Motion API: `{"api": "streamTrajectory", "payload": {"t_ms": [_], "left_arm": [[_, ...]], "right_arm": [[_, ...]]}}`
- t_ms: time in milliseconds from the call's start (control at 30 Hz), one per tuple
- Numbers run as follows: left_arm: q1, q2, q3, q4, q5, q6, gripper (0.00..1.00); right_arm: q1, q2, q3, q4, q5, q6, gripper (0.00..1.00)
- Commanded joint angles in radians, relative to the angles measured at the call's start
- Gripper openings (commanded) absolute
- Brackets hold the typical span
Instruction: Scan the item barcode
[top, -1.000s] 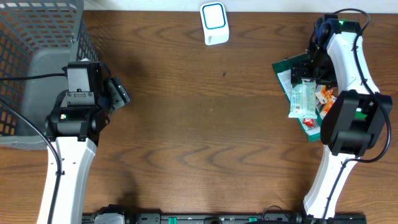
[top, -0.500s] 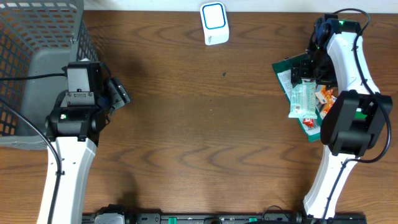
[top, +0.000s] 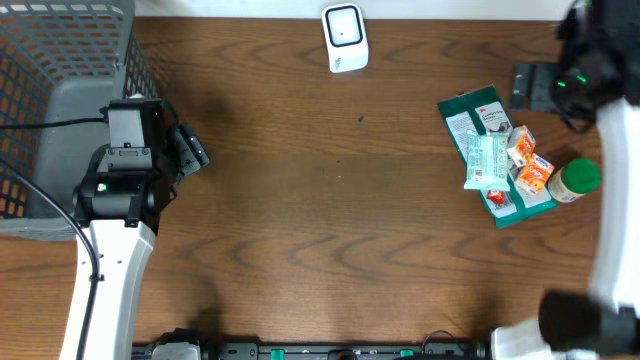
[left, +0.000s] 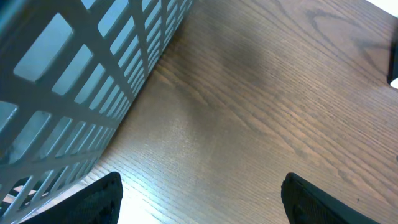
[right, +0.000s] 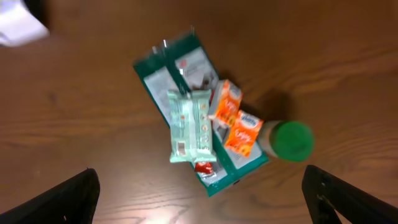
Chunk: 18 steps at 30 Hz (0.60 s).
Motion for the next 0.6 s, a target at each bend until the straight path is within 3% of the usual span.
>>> {"api": "streamTrajectory", "payload": {"t_ms": [0,567], "left_arm": [[0.004,0.000,0.000,-0.003,-0.013,0.006,0.83],[0.004,0.000,0.000,-0.003,-0.013,0.006,0.83]], "right_arm": [[0.008,-0.108,0.005,-0.004,-0.001,-0.010,0.99],[0.154,-0.708,0.004,-0.023,0.018,-0.010,0.99]]}}
